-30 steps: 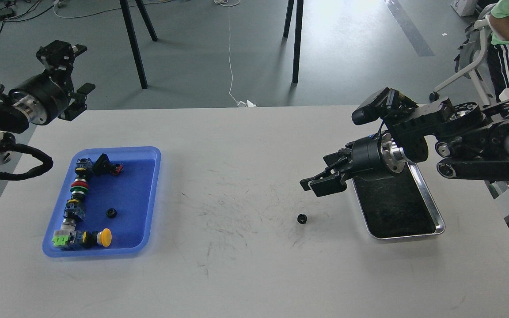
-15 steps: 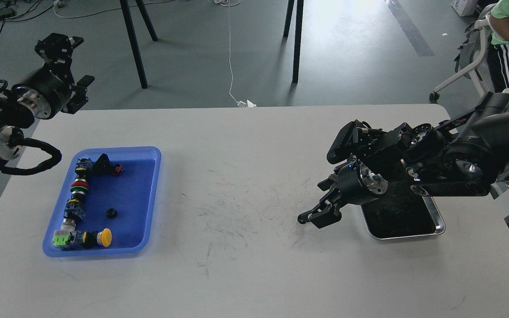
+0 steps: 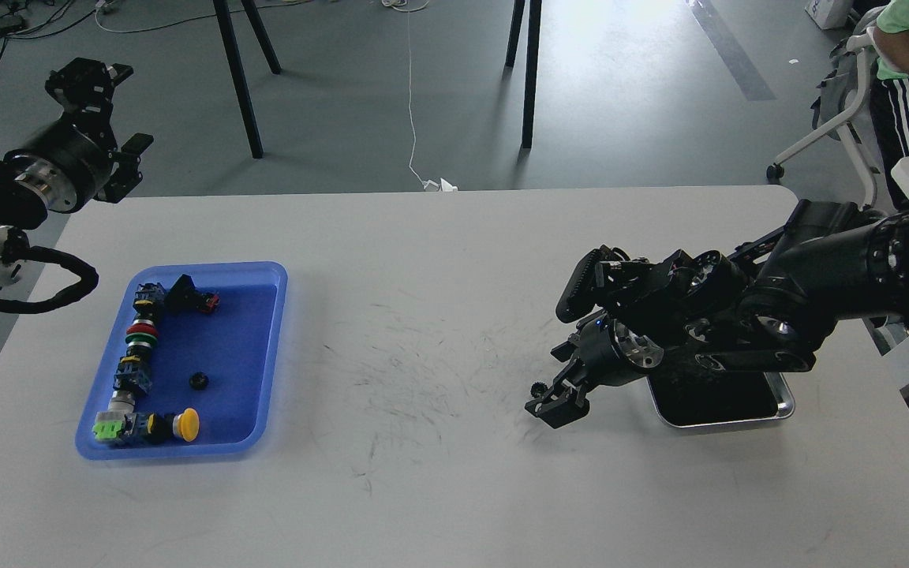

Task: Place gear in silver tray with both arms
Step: 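Lower the right gripper down onto the black gear on the table, then close the right gripper around the black gear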

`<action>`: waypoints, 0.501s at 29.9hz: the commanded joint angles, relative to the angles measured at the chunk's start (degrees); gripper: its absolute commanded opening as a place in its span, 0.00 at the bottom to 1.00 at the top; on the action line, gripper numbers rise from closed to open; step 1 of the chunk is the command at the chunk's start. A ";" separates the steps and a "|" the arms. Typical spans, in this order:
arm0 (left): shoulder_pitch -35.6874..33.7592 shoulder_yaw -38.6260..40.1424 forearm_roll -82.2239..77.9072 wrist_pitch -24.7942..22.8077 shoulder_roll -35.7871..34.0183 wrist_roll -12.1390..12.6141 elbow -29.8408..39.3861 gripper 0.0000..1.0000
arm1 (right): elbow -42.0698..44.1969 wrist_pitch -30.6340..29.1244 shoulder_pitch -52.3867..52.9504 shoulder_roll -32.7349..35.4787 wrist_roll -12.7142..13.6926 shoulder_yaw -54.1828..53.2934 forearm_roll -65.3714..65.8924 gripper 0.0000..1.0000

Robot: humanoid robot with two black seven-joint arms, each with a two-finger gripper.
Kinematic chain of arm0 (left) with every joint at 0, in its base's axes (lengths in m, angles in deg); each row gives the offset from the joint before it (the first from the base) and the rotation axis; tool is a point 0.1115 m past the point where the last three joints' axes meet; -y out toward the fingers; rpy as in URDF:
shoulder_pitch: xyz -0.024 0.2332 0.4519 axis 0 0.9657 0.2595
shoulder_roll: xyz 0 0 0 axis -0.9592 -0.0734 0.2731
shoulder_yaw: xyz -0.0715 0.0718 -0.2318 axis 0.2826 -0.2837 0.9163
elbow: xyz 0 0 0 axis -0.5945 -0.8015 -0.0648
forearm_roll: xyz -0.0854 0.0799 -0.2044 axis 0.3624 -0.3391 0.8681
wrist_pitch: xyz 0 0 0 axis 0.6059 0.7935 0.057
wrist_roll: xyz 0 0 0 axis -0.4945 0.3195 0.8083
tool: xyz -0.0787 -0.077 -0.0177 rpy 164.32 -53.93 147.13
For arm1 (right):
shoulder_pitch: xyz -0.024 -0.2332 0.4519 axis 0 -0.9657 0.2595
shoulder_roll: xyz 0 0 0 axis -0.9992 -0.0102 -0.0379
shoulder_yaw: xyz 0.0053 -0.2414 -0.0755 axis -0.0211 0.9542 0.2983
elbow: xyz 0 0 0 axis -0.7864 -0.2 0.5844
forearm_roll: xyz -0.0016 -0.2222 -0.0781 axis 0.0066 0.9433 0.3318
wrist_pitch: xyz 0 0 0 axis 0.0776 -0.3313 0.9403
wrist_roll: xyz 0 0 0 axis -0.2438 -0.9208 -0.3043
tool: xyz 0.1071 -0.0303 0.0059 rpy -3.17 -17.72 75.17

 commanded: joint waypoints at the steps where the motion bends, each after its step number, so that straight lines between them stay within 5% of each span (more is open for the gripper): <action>1: 0.37 0.00 0.00 0.01 -0.19 0.00 -0.25 0.93 | 1.32 0.07 -0.66 -1.49 0.00 -0.21 -0.27 0.93; 15: 0.37 0.00 0.00 0.01 -0.37 0.00 -0.43 0.93 | 1.68 -0.01 -1.28 -2.99 -0.70 0.49 0.00 0.84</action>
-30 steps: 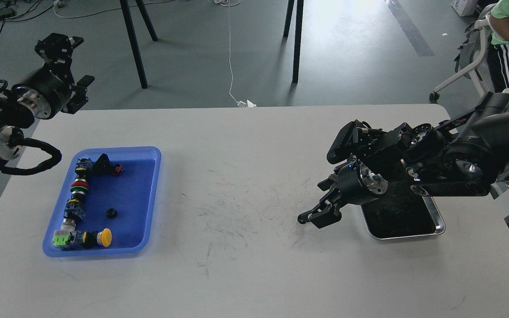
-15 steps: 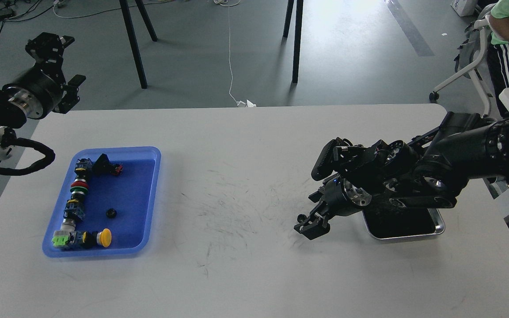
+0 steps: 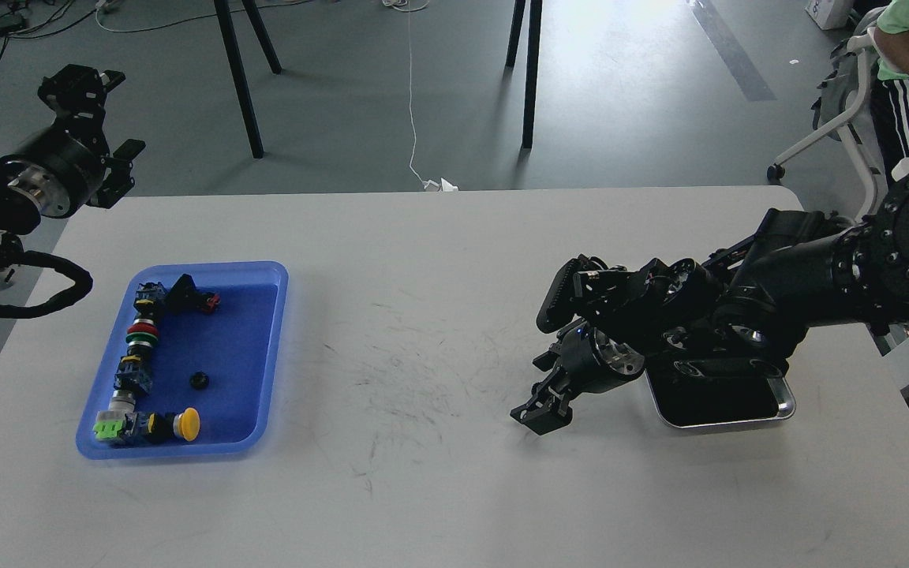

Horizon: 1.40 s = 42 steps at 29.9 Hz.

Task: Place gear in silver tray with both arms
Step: 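Close the right gripper around the black gear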

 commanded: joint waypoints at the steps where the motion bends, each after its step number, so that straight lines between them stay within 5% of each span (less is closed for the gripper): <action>1: -0.03 0.00 0.00 0.00 0.01 0.00 0.00 0.93 | 0.02 -0.06 -0.36 -0.10 -0.33 0.45 0.13 0.82; 20: 0.50 0.00 0.00 0.00 -0.34 0.00 0.00 0.93 | 1.78 -0.06 -1.24 -0.28 -0.33 0.71 0.40 0.65; 42: 0.85 0.00 0.09 0.00 -0.34 0.00 -0.18 0.93 | 2.49 -0.14 -1.41 -0.45 -0.33 0.71 0.57 0.34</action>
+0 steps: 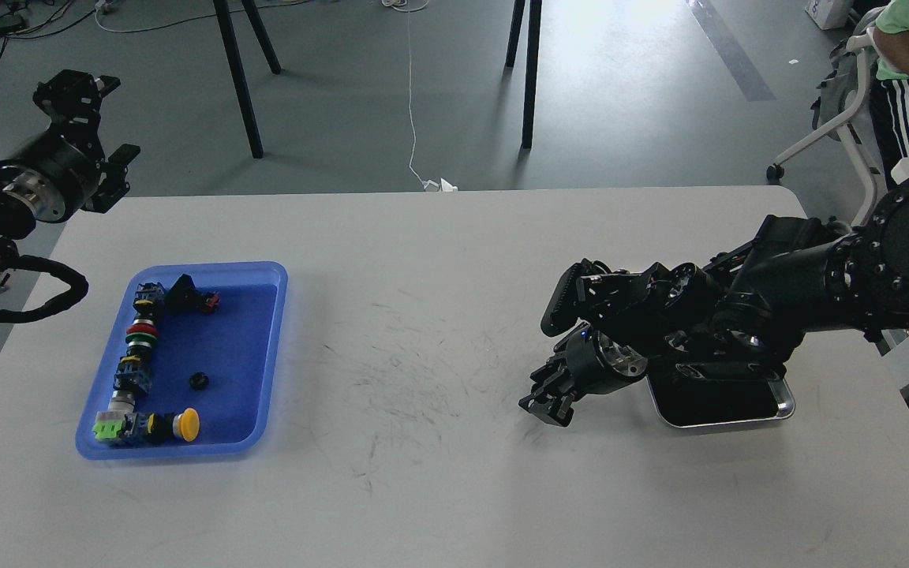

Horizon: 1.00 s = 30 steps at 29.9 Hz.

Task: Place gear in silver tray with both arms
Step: 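Close the right gripper around the black gear, then carry the gear with the right gripper into the silver tray and release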

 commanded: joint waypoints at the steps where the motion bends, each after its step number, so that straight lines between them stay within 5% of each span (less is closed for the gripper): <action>1: 0.23 0.00 0.00 0.00 0.04 0.00 -0.19 0.93 | -0.03 -0.01 0.39 0.08 0.00 0.00 0.05 0.33; 14: 0.23 0.00 0.00 0.00 0.04 0.09 -0.37 0.93 | -0.74 -0.54 1.97 0.60 -0.53 0.96 0.05 0.23; 21: 0.58 0.00 -0.09 0.00 0.04 0.09 -0.45 0.93 | -0.56 -0.63 1.62 0.25 -0.35 2.11 0.05 0.35; 30: 0.58 0.00 -0.09 -0.09 0.04 0.09 -1.16 0.93 | -1.00 -0.63 1.71 0.43 -0.62 2.11 0.84 0.25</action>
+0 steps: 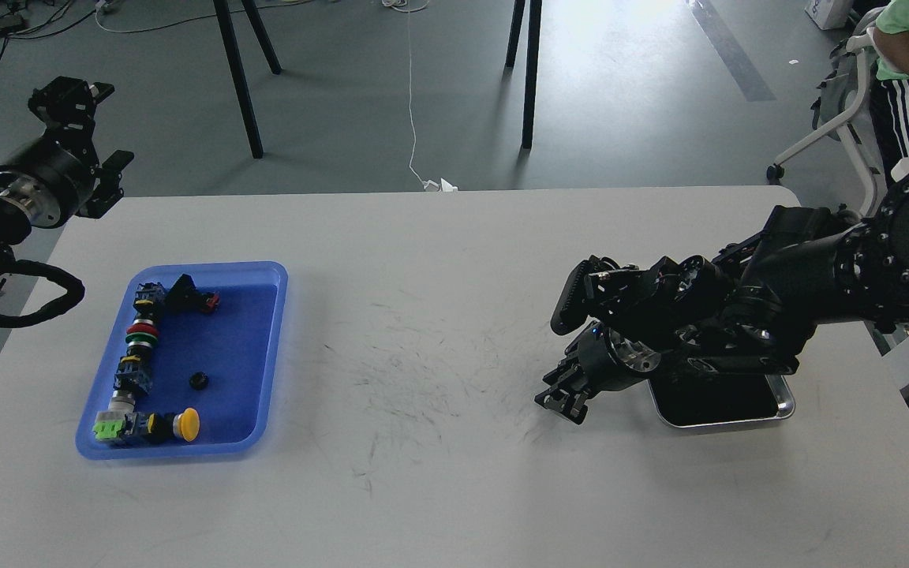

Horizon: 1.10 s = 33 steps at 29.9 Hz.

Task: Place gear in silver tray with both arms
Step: 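Carry the gear with the right gripper into the silver tray and release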

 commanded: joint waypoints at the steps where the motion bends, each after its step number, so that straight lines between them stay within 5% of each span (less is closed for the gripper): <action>1: 0.00 0.00 -0.01 0.00 0.01 0.00 -0.02 0.93 | -0.05 -0.05 -0.03 -0.07 -0.01 -0.04 0.02 0.26; 15: 0.09 0.00 -0.01 0.00 0.01 0.00 -0.29 0.93 | -0.67 -0.14 4.54 3.43 -2.38 0.84 0.72 0.05; 33: 0.00 0.00 -0.10 -0.09 0.01 0.00 -0.20 0.93 | 5.65 -0.41 2.27 24.26 -3.09 1.63 2.48 0.06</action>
